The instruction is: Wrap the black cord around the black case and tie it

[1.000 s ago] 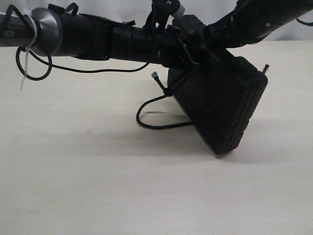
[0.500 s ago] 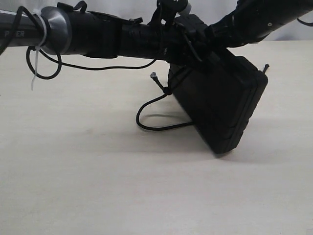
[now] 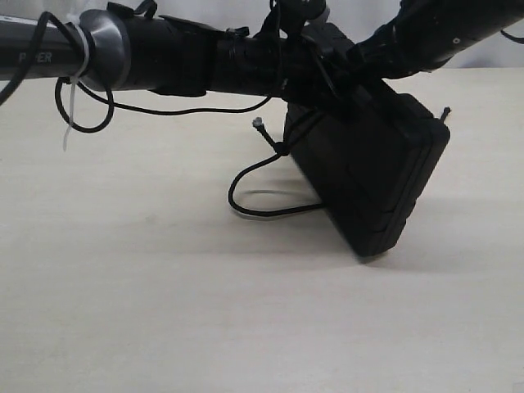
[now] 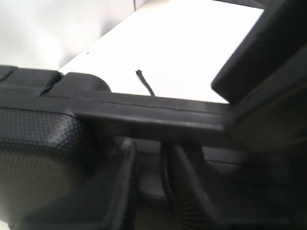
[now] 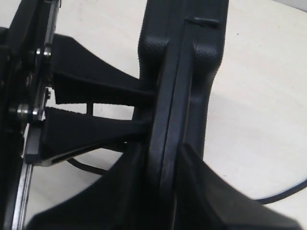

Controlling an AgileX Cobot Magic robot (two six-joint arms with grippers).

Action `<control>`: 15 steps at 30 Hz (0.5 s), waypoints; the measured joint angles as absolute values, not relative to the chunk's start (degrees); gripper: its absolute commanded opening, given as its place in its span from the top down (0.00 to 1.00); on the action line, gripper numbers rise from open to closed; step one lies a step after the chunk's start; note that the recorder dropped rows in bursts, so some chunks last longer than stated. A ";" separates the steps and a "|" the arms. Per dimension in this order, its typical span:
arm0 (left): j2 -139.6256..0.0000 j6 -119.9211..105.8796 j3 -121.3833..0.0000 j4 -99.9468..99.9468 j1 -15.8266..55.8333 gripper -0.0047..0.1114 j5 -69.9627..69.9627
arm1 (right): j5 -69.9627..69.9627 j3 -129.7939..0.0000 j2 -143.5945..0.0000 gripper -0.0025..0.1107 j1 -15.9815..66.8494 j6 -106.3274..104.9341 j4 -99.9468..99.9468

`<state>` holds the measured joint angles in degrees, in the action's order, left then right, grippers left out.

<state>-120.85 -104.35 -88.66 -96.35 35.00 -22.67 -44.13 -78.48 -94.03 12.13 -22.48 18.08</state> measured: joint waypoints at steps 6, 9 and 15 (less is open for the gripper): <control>-120.57 -102.79 -88.76 -93.27 34.89 0.46 -22.37 | -44.13 -78.48 -94.03 0.94 12.13 -22.79 18.34; -119.68 -97.68 -88.71 -86.68 35.02 0.42 -22.61 | -44.13 -78.48 -94.03 0.94 12.13 -22.79 18.73; -117.31 -81.87 -88.94 -67.98 34.71 0.43 -22.94 | -44.58 -78.48 -94.05 0.94 12.36 -22.91 21.07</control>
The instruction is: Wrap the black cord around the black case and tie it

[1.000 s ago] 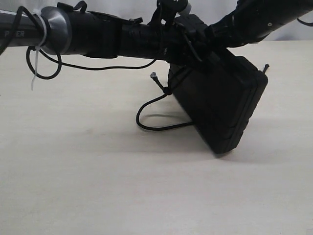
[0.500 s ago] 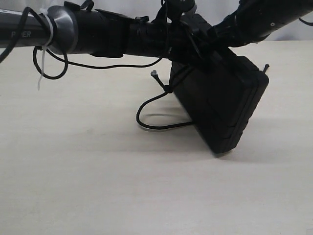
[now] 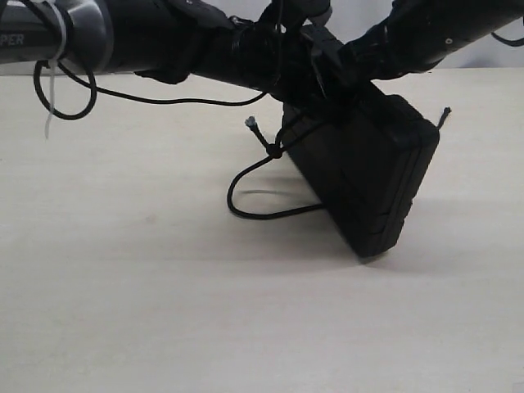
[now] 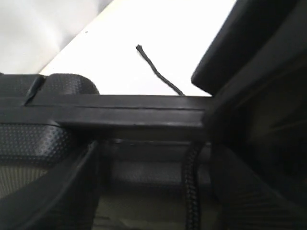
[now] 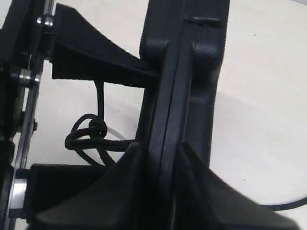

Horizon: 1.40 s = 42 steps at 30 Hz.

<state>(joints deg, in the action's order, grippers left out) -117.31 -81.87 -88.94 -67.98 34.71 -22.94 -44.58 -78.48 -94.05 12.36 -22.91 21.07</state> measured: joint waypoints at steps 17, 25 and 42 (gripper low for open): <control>-112.64 -76.54 -88.94 -62.08 27.17 0.43 -37.97 | -45.04 -78.56 -94.05 0.94 12.71 -23.03 22.37; -112.22 -71.20 -87.93 -47.95 25.95 0.53 -45.47 | -45.04 -78.56 -94.05 0.94 12.71 -23.03 22.37; -115.99 -74.76 -86.74 -50.94 25.95 0.53 -44.18 | -45.04 -78.56 -94.05 0.94 12.71 -23.03 22.37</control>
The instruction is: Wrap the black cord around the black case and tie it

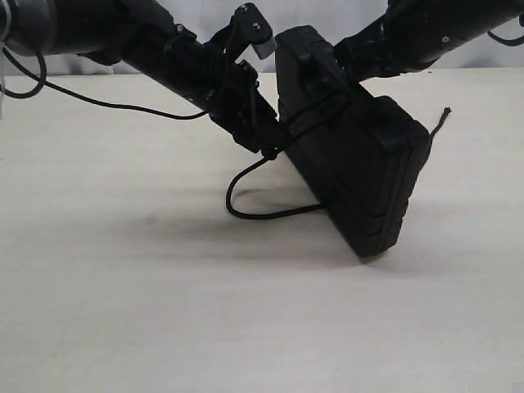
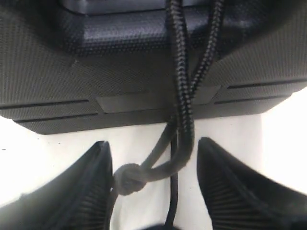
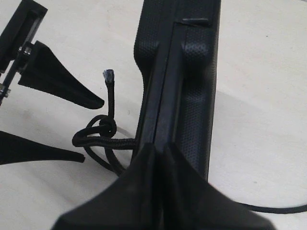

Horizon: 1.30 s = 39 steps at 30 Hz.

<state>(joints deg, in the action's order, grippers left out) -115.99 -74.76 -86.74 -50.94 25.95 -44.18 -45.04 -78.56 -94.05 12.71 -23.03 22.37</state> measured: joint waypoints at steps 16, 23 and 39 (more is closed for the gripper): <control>-116.14 -82.60 -86.74 -58.67 31.35 0.96 -33.22 | -45.04 -78.56 -94.05 0.94 12.71 -23.03 22.37; -116.14 -87.56 -86.74 -65.60 33.24 0.96 -26.77 | -45.04 -78.56 -93.94 0.94 12.71 -23.03 21.77; -116.79 -88.25 -87.76 -68.57 33.49 0.67 -27.68 | -45.51 -78.60 -93.94 0.70 12.71 -23.53 21.83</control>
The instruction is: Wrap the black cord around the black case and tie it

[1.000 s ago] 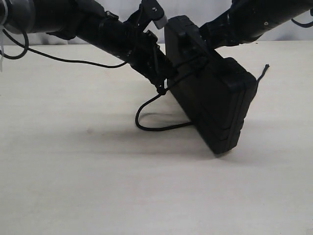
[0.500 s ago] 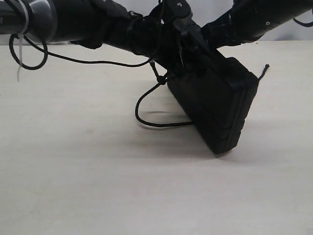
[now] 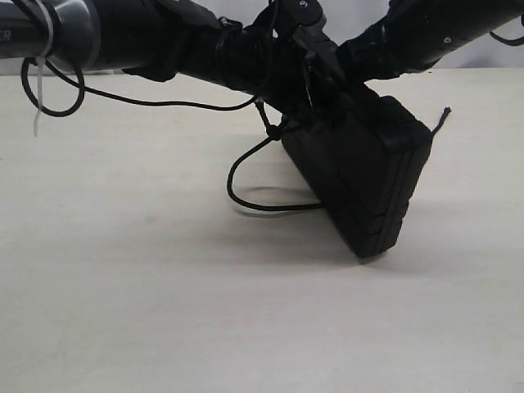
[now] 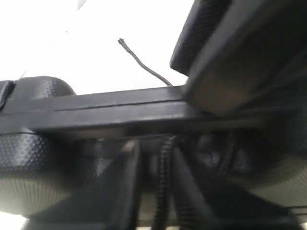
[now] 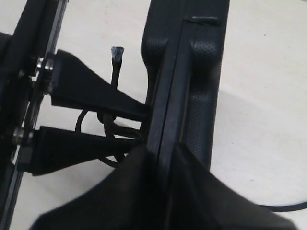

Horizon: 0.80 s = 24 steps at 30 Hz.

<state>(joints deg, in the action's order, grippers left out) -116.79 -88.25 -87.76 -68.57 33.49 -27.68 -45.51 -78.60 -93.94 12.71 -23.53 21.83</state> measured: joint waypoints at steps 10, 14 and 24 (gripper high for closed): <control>-116.68 -82.80 -88.04 -60.36 33.49 0.66 -28.28 | -46.20 -78.49 -89.98 0.57 12.71 -23.53 21.92; -116.68 -81.78 -88.04 -59.69 33.49 0.66 -28.39 | -46.53 -78.49 -87.48 0.57 12.71 -23.16 21.81; -116.21 -81.15 -88.04 -59.07 33.49 0.66 -28.39 | -52.35 -78.49 -90.17 0.57 10.74 -12.90 15.12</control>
<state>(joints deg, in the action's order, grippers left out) -116.21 -81.15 -88.04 -59.07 33.49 -28.39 -52.35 -78.49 -90.17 10.74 -12.90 15.12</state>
